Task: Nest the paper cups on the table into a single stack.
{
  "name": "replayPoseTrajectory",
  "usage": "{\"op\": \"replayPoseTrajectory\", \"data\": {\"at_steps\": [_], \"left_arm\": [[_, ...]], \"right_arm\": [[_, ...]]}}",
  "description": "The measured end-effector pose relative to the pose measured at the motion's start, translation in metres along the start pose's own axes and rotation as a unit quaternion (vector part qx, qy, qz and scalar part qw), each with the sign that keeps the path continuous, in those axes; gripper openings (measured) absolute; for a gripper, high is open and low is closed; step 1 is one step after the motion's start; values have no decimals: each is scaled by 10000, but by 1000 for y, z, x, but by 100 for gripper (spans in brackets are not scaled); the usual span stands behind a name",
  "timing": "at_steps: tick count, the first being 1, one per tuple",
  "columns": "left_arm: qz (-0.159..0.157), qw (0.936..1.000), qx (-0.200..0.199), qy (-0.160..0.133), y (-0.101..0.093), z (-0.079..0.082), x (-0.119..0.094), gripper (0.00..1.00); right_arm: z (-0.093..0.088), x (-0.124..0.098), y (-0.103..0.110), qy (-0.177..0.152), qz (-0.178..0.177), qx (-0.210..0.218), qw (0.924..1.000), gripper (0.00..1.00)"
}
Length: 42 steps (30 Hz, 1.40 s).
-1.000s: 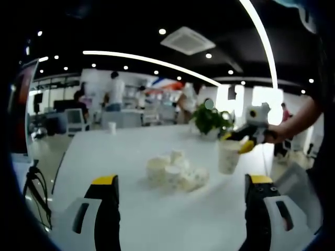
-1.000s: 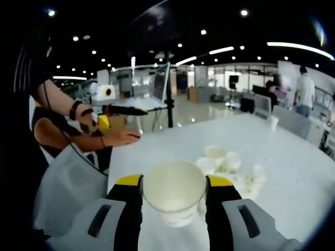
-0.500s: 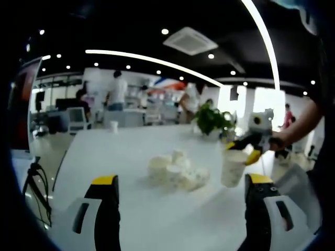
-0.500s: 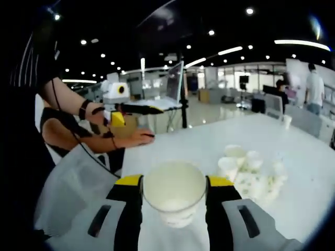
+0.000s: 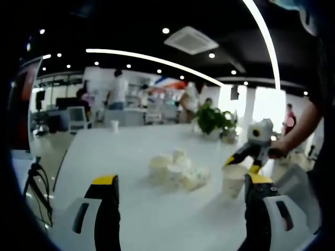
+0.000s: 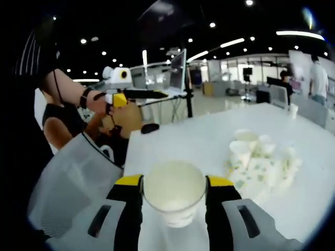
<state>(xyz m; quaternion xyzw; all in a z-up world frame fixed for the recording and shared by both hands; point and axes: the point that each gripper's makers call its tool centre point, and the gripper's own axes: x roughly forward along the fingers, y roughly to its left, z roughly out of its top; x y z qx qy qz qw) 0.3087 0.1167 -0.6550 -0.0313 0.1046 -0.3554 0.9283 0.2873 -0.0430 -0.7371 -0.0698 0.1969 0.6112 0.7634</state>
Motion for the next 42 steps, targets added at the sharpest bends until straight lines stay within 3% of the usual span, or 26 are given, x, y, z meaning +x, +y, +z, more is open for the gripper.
{"op": "replayPoseTrajectory", "data": {"at_steps": [13, 42], "left_arm": [[9, 10000, -42, 33, -1, -1, 2, 100], [-51, 9999, -37, 114, -4, 1, 5, 100]], "right_arm": [[-28, 17, 9, 110, 185, 48, 9998, 44], [-42, 18, 20, 175, 201, 161, 9995, 46]]}}
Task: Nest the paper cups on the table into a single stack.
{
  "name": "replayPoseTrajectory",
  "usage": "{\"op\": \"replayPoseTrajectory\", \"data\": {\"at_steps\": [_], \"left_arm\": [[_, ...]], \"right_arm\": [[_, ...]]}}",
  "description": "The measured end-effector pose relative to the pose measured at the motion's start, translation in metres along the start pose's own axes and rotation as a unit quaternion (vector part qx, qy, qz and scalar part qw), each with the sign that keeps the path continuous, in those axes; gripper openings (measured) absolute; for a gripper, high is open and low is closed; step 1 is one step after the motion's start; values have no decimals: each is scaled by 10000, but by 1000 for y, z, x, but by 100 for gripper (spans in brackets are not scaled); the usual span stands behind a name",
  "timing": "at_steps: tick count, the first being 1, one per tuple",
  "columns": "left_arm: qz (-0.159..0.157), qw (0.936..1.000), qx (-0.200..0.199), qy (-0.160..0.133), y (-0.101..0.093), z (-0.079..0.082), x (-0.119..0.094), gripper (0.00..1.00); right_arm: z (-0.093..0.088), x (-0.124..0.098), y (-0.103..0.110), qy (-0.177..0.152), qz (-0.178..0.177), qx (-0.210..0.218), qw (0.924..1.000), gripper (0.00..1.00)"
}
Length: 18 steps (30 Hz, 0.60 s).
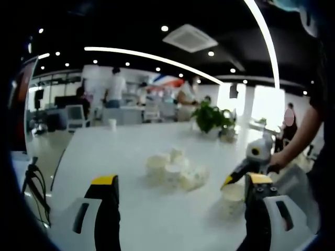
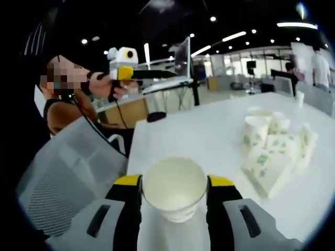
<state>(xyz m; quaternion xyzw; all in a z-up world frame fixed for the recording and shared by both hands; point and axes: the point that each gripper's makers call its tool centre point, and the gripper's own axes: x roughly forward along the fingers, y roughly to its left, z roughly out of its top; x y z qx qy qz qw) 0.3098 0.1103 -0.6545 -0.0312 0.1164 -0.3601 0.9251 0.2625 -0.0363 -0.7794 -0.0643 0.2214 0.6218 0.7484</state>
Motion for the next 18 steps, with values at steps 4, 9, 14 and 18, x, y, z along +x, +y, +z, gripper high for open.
{"op": "replayPoseTrajectory", "data": {"at_steps": [4, 9, 14, 18], "left_arm": [[6, 10000, 3, -22, 1, 1, -1, 100], [6, 10000, -5, -16, 0, 1, 0, 100], [-10, 10000, 8, -18, -1, 1, 0, 100], [-21, 10000, 23, -37, -3, 2, 1, 100]], "right_arm": [[-1, -1, 2, 46, 1, -31, 10000, 47], [-3, -1, 3, 79, 15, -56, 10000, 47], [-2, -1, 3, 66, 0, -53, 10000, 51], [-1, -2, 3, 77, -38, -78, 9999, 55]]}}
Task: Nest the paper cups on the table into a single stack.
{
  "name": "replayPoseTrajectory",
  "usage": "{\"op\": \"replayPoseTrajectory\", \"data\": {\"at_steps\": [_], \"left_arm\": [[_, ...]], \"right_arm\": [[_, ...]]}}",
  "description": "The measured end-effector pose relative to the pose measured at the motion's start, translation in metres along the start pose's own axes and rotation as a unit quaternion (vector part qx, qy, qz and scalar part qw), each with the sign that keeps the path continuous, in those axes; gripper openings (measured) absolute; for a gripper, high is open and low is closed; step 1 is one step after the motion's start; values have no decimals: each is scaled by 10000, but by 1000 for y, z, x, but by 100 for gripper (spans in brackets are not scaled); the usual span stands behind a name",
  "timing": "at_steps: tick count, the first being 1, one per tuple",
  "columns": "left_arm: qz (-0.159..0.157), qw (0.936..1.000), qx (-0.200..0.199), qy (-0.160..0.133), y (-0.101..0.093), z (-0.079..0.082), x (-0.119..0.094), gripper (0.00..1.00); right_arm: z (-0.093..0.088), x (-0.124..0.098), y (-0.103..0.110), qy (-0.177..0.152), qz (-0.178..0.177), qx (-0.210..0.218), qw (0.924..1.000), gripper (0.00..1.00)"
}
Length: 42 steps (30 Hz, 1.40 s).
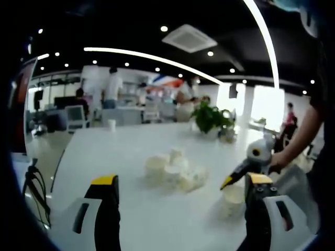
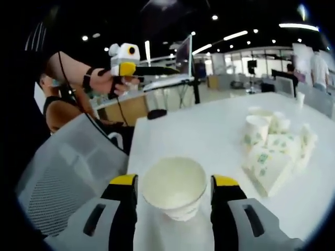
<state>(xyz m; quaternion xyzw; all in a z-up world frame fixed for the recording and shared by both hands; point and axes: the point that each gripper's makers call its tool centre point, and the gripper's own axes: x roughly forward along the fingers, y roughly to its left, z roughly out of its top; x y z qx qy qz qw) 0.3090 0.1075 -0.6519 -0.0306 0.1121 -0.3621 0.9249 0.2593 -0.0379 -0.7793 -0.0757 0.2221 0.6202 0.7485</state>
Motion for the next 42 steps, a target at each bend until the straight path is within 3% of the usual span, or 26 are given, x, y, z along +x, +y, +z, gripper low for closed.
{"op": "replayPoseTrajectory", "data": {"at_steps": [8, 13, 19, 28, 42], "left_arm": [[-12, 10000, 27, -35, 1, 2, 1, 100], [-30, 9999, 17, -98, 2, 6, 1, 100], [-37, 9998, 0, -171, 2, 11, 4, 100], [-146, 9996, 67, -238, 0, 17, 12, 100], [-241, 9995, 102, -184, -4, 17, 17, 100]], "right_arm": [[3, -9, 1, -45, -68, -43, 10000, 61], [22, -29, 1, -327, -220, -76, 9992, 64], [43, -62, -9, -705, -680, -4, 9952, 65], [38, -105, -32, -776, -1313, 107, 9882, 64], [52, -132, -49, -837, -1732, -14, 9813, 62]]}}
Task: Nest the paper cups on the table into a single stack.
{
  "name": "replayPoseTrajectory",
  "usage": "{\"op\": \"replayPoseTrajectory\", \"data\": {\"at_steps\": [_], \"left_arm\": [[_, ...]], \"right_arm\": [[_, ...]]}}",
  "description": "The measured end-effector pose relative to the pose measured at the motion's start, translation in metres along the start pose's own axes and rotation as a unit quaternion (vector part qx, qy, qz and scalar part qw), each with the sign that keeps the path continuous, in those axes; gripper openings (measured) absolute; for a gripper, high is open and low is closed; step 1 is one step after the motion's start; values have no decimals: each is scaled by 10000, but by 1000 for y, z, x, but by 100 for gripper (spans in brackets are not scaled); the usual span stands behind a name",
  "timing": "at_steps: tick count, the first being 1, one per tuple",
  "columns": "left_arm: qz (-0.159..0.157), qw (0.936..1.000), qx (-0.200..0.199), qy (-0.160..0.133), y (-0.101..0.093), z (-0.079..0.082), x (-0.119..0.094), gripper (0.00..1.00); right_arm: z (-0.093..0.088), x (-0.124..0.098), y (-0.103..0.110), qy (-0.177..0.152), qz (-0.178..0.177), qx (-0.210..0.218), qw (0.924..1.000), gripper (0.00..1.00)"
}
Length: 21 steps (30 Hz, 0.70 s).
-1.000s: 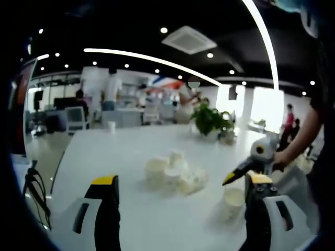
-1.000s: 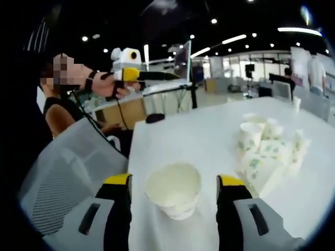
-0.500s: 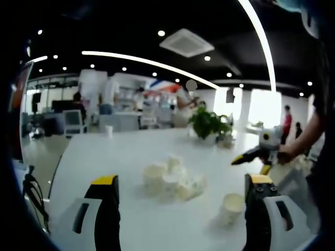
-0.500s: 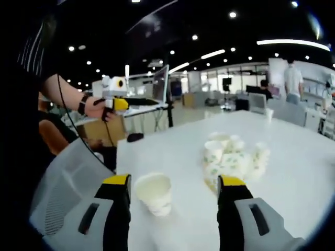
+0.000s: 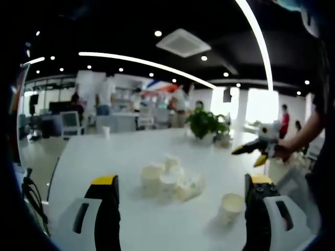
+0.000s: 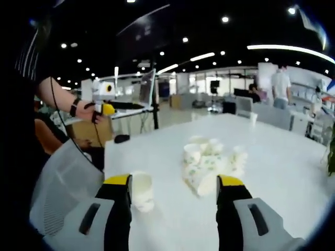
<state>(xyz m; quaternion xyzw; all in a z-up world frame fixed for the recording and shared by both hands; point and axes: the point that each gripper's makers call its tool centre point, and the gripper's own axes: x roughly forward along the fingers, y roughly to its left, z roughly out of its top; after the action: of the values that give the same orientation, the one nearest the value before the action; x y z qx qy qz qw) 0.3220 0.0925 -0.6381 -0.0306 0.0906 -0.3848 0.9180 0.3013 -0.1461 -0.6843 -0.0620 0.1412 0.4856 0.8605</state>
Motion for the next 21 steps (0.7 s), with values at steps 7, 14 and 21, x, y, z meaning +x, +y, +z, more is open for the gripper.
{"op": "replayPoseTrajectory", "data": {"at_steps": [7, 14, 21], "left_arm": [[27, 10000, 3, -10, 3, 0, -1, 100], [29, 10000, -42, 15, 5, -3, 1, 100], [30, 10000, -91, 17, 6, -5, 3, 100]], "right_arm": [[2, -11, -15, 18, -306, -107, 9995, 62], [-7, -16, -28, 92, -488, -35, 9988, 67], [-11, -18, -36, 148, -647, 51, 9978, 77]]}}
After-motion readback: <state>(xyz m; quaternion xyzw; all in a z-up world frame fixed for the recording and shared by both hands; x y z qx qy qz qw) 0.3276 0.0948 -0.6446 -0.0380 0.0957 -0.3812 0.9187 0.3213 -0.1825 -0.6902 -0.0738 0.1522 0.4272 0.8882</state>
